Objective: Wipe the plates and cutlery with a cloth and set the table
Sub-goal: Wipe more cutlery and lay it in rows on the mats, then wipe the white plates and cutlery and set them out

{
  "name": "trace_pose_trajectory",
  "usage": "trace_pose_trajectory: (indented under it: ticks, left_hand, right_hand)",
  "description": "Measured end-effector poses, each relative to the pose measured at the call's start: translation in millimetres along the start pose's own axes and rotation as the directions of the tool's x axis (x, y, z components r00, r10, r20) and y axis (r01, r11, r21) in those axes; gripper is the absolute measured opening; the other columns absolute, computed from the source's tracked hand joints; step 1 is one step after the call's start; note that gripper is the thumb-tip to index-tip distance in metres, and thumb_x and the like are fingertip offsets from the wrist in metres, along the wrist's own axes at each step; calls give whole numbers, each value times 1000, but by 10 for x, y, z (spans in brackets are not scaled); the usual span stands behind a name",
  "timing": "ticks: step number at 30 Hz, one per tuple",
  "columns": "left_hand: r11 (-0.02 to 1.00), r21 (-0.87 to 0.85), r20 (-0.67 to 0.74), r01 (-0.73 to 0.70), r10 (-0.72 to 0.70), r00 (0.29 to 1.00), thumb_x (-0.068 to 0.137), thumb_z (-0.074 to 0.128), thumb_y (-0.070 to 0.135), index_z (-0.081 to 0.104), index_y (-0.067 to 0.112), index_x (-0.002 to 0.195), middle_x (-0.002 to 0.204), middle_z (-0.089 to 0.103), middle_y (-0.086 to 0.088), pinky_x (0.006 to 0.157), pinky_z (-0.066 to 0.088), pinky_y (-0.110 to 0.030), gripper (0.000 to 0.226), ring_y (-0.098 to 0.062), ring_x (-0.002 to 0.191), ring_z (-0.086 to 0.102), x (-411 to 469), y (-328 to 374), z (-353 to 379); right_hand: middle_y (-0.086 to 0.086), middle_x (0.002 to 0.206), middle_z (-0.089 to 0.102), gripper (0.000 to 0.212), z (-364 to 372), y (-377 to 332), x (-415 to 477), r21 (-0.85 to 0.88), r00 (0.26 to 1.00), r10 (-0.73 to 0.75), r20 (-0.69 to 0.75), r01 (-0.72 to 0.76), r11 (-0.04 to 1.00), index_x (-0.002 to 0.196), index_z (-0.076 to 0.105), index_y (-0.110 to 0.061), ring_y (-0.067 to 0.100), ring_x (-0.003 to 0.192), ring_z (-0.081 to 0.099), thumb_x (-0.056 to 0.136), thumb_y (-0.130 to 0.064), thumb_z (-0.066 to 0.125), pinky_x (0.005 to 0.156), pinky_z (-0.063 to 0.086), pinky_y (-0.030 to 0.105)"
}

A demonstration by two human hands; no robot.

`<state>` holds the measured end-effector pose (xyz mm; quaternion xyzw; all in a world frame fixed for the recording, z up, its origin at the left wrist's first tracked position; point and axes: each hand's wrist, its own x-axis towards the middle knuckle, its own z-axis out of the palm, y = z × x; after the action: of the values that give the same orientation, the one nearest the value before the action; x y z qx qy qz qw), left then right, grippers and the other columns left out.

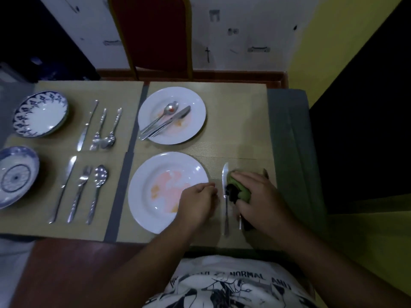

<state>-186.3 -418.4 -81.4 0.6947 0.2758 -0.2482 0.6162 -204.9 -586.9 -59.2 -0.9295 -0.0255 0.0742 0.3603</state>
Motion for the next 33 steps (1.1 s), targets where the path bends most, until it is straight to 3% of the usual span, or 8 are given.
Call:
trace_pose_trajectory:
  ticks: [3,8,12,15,18,22,26,33]
  left_hand:
    - [988,-147,-106,41,-57,993,89,66,17,80,26,81,91,78,-3,91,54,-36,18,-24,91,70,6,-31,-460]
    - [997,-20,-296,-74,65,953,92,63,21,71,22,120,118,71,4,102,52,-41,29,-16,108,65,50,-147,-1241]
    - [989,88,-384,-119,144,912,90,65,13,56,12,132,118,65,-3,79,54,-30,43,-20,104,63,176,-244,-1683]
    - [999,41,-232,8,2,973,93,65,14,56,12,125,108,68,-2,76,58,-34,33,-19,93,66,343,-260,-1864]
    - [995,36,-63,99,-96,993,99,59,20,63,12,117,98,70,-1,53,56,-25,21,-18,83,69,419,-210,-1956]
    - [986,-82,51,142,-138,989,102,52,27,68,20,116,103,75,-7,71,64,-43,23,-28,91,73,434,-199,-2033]
    - [999,-17,60,40,-39,997,104,46,34,69,22,117,103,75,-5,70,64,-41,29,-25,92,73,413,-241,-2083]
    - [987,-10,151,-158,157,976,103,50,33,74,20,109,97,77,-11,81,58,-53,28,-34,91,73,316,-105,-2136]
  right_hand:
    - [-8,129,57,60,246,-320,137,49,994,-90,67,87,995,130,60,-17,1,116,41,73,0,67,92,19,-3]
    - [-6,130,58,59,657,-688,310,70,975,-169,142,161,985,129,60,-18,13,121,48,72,-4,64,99,31,15]
    - [-10,130,55,62,854,-915,404,52,978,-134,162,127,991,132,58,-16,2,120,43,72,-3,68,96,25,3]
    - [-15,131,50,68,983,-960,446,19,981,-65,183,62,998,137,53,-19,2,122,40,72,-5,70,101,30,10]
    - [-9,138,51,72,1066,-1002,448,-23,982,44,184,-40,999,141,48,-23,10,129,42,73,-13,71,106,31,19]
    - [-6,136,52,69,1135,-1027,429,-78,974,127,190,-113,990,140,48,-22,12,128,44,75,-18,69,106,17,9]
    - [0,134,55,62,1161,-1046,482,-145,975,177,135,-158,977,138,51,-16,18,128,45,78,-15,67,99,-5,-3]
    - [0,125,60,51,1347,-1399,721,-153,990,-3,140,25,988,127,58,-20,20,119,50,76,-30,58,106,38,38]
